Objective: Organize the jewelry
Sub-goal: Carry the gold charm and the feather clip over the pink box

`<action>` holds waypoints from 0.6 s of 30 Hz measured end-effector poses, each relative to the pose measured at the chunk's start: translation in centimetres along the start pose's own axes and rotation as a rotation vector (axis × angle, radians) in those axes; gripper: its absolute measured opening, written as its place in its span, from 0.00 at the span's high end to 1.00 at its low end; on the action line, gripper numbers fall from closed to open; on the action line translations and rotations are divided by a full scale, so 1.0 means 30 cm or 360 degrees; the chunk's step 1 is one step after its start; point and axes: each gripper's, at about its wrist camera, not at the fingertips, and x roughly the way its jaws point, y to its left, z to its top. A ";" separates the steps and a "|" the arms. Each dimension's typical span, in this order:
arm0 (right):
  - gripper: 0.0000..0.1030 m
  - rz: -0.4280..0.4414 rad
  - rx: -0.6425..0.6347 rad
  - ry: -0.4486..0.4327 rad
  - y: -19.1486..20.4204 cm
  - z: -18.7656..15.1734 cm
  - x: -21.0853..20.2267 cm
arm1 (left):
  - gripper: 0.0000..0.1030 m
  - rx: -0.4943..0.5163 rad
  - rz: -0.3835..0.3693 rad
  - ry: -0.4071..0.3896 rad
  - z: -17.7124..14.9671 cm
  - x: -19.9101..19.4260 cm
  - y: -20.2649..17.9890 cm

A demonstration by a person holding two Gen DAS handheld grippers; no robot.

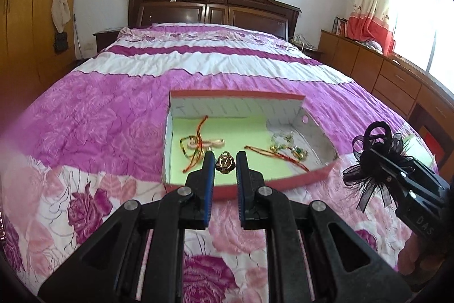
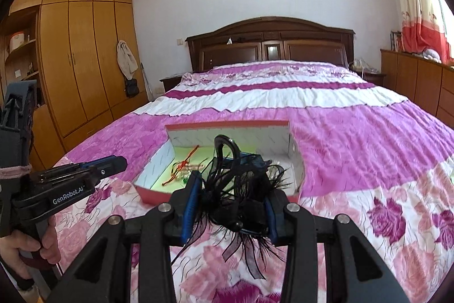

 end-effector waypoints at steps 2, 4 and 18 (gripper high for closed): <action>0.60 -0.0004 0.0008 -0.0011 -0.011 0.011 0.020 | 0.94 -0.0009 0.0006 -0.0015 0.009 0.014 0.004; 0.60 -0.0006 0.0015 -0.0021 -0.020 0.020 0.037 | 0.94 -0.0021 0.0015 -0.0037 0.021 0.029 0.010; 0.60 -0.0120 -0.0034 -0.0191 -0.048 0.083 0.196 | 0.94 -0.0028 0.0142 -0.0235 0.085 0.168 0.045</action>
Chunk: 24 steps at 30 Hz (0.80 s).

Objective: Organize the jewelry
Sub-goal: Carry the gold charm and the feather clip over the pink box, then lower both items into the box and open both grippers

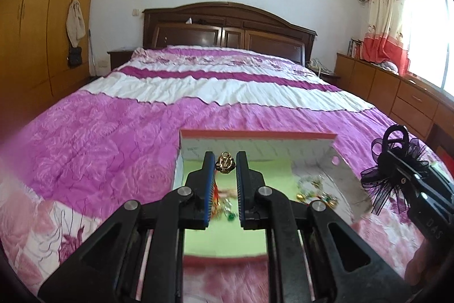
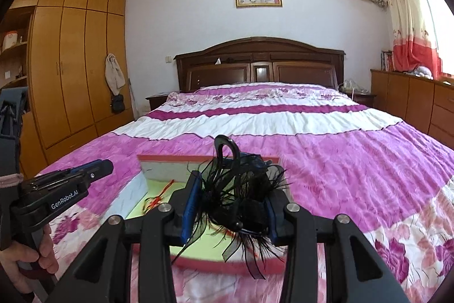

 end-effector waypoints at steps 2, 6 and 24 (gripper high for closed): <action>0.60 -0.0021 0.0003 -0.0015 -0.007 0.001 0.037 | 0.94 0.0007 0.0018 -0.0022 0.003 0.027 0.005; 0.60 -0.0063 0.0003 0.0014 -0.023 0.004 0.123 | 0.94 0.0019 0.0054 -0.0039 -0.002 0.087 0.007; 0.59 -0.0102 0.0038 0.0494 -0.073 -0.094 0.404 | 0.94 -0.0002 0.0071 0.0420 -0.093 0.320 0.019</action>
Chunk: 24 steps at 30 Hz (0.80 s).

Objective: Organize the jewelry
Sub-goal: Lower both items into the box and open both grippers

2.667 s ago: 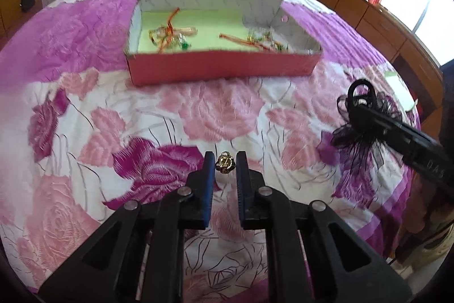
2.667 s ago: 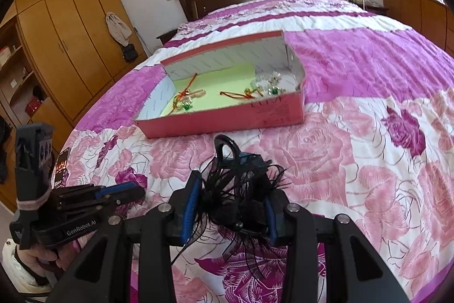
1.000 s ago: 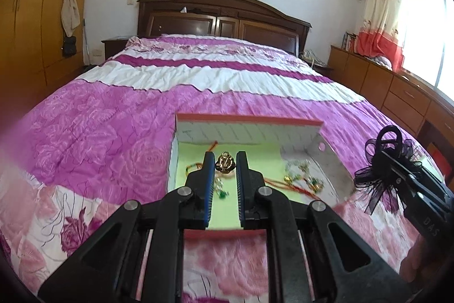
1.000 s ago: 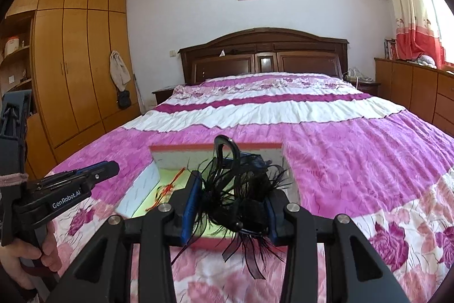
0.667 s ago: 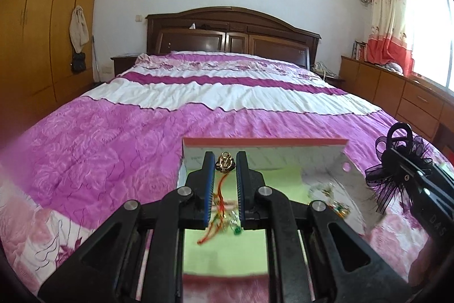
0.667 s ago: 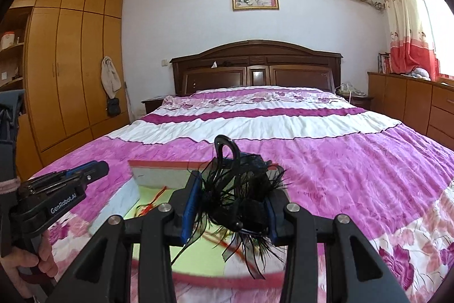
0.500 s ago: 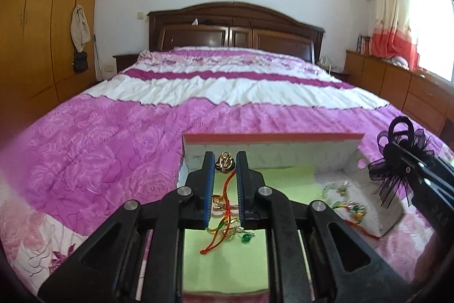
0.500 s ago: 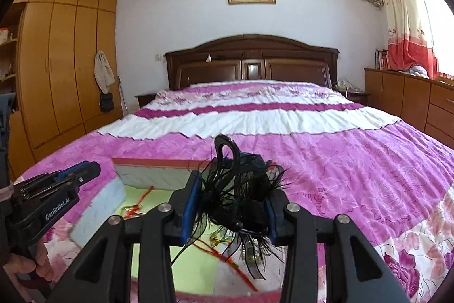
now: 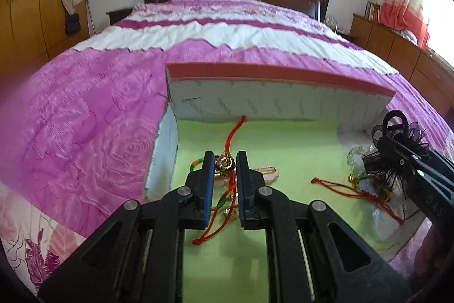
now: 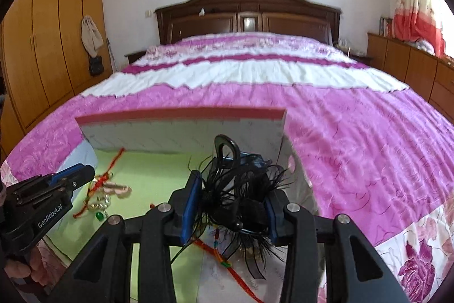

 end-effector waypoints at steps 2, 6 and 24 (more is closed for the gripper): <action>0.58 0.0003 0.0016 0.0044 -0.005 -0.003 0.016 | 0.93 0.0006 -0.0003 0.0009 0.001 -0.002 -0.004; 0.46 0.0007 0.0034 0.0106 -0.011 -0.007 0.027 | 0.89 0.0085 -0.0020 0.0089 0.001 0.012 -0.030; 0.29 0.0159 0.0163 0.0064 -0.014 0.001 -0.168 | 0.71 0.0019 -0.0091 0.0069 -0.006 -0.149 -0.007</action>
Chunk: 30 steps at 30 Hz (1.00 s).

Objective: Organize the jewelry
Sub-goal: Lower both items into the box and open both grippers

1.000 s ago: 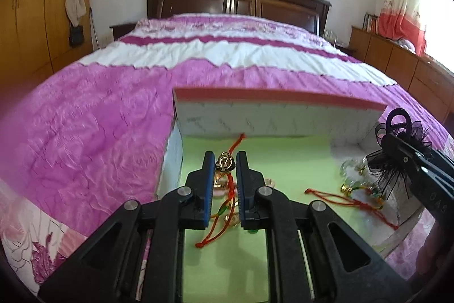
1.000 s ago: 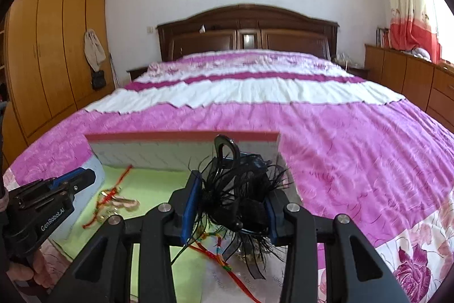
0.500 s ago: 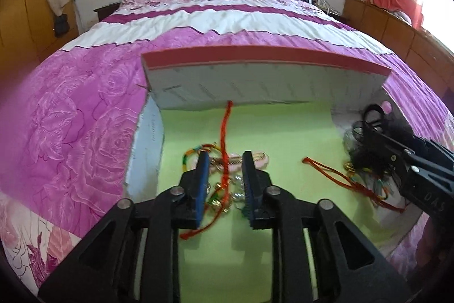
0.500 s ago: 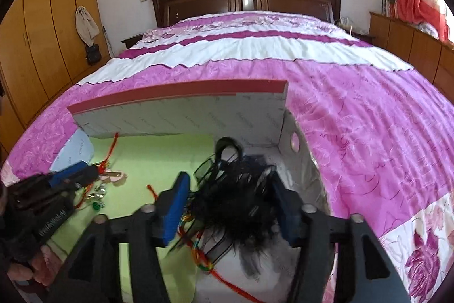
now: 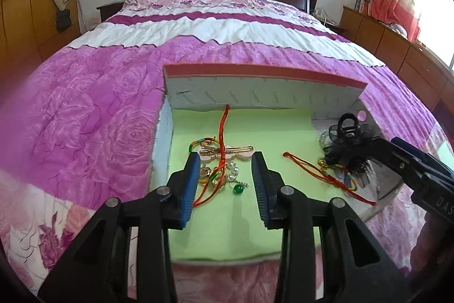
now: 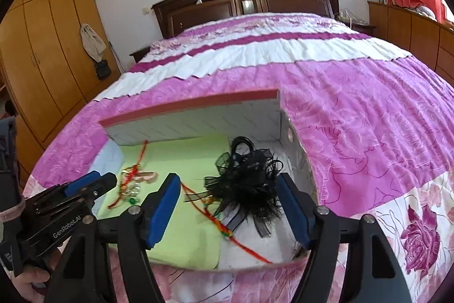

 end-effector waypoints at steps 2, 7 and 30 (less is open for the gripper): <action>0.27 0.0010 -0.0013 -0.0030 0.014 -0.004 -0.036 | 0.70 -0.0011 -0.0008 -0.0014 -0.001 -0.025 0.005; 0.22 0.0023 -0.0015 -0.0079 0.034 -0.022 -0.116 | 0.65 -0.0044 -0.0028 -0.0061 -0.017 -0.103 0.009; 0.00 -0.0070 -0.0157 -0.0384 0.081 -0.256 -0.303 | 0.49 0.0010 0.0083 -0.0231 -0.218 -0.221 -0.037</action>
